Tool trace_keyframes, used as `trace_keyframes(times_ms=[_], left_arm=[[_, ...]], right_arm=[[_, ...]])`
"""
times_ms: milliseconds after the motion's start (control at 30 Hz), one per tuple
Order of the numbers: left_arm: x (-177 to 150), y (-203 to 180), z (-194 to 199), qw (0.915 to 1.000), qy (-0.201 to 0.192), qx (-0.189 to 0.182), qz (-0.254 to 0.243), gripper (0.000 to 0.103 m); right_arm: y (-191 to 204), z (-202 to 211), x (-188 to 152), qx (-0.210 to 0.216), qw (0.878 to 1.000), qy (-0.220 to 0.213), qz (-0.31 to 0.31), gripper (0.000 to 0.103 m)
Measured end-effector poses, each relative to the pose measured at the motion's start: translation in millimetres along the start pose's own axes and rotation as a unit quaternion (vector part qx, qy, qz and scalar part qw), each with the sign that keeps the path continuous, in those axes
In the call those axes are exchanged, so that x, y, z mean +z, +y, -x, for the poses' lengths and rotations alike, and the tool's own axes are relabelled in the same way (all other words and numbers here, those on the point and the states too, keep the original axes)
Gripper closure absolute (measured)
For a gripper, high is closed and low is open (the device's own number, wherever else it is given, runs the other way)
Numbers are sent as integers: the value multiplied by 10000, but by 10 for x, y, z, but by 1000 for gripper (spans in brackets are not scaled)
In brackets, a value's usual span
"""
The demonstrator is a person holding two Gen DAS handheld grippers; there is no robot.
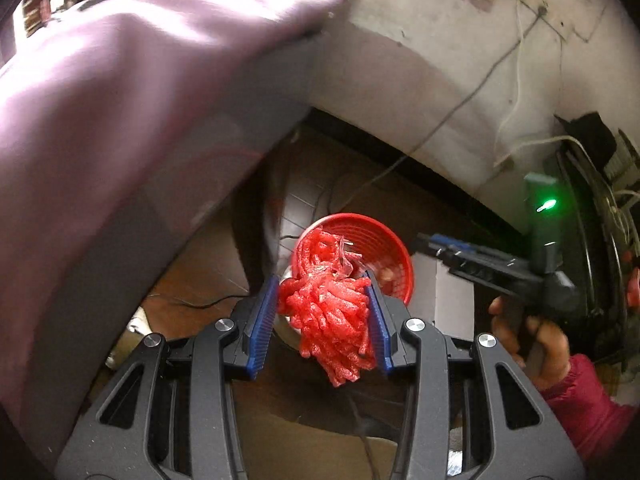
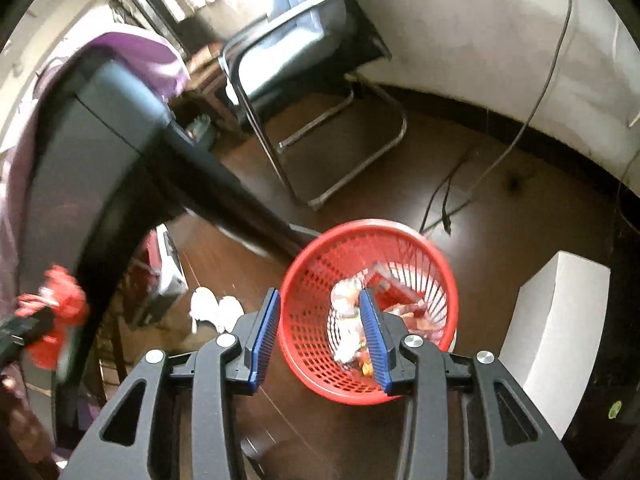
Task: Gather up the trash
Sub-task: 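Open both grippers over the red wastebasket to drop ribbon and wrapper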
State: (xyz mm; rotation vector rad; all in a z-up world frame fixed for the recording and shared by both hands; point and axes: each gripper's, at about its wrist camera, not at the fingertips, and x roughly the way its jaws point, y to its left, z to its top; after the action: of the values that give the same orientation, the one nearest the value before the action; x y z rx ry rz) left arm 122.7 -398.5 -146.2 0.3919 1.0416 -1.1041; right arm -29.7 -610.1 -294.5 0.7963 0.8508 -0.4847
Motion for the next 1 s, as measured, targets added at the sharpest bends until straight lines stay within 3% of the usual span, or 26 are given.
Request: trace_keyframes(times_ms=[167,300,367,433,533,633,833,1000], left_arm=[[111,-219,-273,9991,228,-128,-339,60],[237,-429,-562,9971,443,-186,-586,59],[285,-514,-667,9962,556,-190,-637,52],[285,-537,-700,9961,601,-116,-633,28],[303,-558,-677,9965,490,-33,-669,15],[326,-606,-689,9962,423,237,-723,14],[313,-548,-582,9974,245,417,-536,10],[257,-525,-432,9974,75,516,-505,10]], right_arm=[[-57,295,41,-33,9991,-413,-53,51],[-188,369,41,-35,9988,-456,-158,51],[-256,368,39,-39,9988,-437,-239,51],[-330,371,36,-30,9986,-420,-323,50],[-384,364,21,-18,9984,-411,-396,47],[-404,355,15,-45,9978,-462,-477,42],[-307,422,-8,-269,9965,-653,-442,29],[-289,542,-5,67,9930,-845,-819,13]])
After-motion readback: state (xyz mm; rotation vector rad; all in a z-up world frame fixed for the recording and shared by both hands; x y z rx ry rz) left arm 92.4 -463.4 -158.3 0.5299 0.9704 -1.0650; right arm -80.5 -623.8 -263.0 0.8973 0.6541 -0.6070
